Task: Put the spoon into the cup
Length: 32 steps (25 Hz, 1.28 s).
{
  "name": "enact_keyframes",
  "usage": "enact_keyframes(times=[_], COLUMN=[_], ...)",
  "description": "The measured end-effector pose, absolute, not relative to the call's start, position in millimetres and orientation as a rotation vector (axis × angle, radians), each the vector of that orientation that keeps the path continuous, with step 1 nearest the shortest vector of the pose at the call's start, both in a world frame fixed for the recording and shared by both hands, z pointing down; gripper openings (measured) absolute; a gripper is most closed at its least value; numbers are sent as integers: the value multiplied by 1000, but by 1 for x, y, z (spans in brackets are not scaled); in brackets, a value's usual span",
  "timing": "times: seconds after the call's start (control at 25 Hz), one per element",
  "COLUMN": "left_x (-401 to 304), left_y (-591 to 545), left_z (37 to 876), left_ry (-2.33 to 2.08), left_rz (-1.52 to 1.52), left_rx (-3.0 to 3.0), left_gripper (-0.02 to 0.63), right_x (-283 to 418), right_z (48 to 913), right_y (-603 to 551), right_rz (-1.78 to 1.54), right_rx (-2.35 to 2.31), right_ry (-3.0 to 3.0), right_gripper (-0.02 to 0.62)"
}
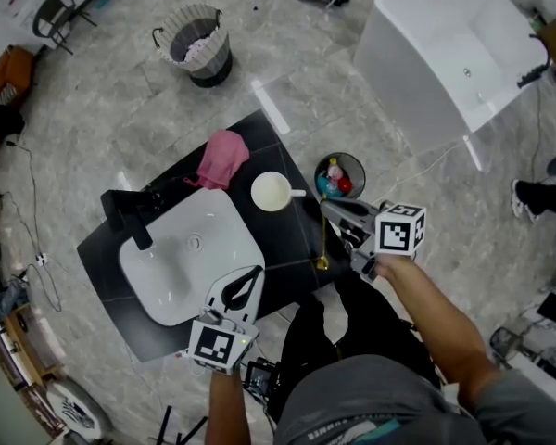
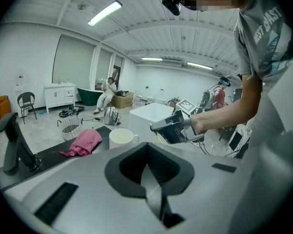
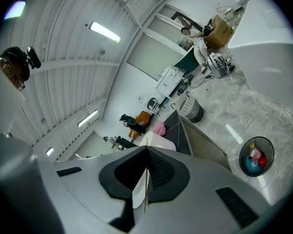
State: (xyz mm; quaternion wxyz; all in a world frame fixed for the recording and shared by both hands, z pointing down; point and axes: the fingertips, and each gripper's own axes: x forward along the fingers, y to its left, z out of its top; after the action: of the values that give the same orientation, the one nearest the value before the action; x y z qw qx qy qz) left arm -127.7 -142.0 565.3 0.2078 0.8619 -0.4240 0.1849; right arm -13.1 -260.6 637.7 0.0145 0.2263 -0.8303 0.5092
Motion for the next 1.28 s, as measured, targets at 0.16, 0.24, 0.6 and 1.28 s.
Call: enact_keyframes(times=[0.16,0.24,0.6,1.28], left_x=[-119,-115,-103,-70], left_y=[-140,-139,-139,-118], left_z=[569,569,564,605], left_ry=[-1166,-1158,-1146,-1013], left_rz=[513,514,512,484], left_rx=[2398,2393,2405,2332], left_gripper=[3,3,3,3], right_x=[-6,-2,11,2], right_z=[638,635,624,648], right_y=[-256,-254,-255,-225], right_rz=[1590,1585,1563,1656], right_rx=[720,732,761,691], right_ry=[-2580,-2580,-2601,-2501], right_gripper=[32,32,32,32])
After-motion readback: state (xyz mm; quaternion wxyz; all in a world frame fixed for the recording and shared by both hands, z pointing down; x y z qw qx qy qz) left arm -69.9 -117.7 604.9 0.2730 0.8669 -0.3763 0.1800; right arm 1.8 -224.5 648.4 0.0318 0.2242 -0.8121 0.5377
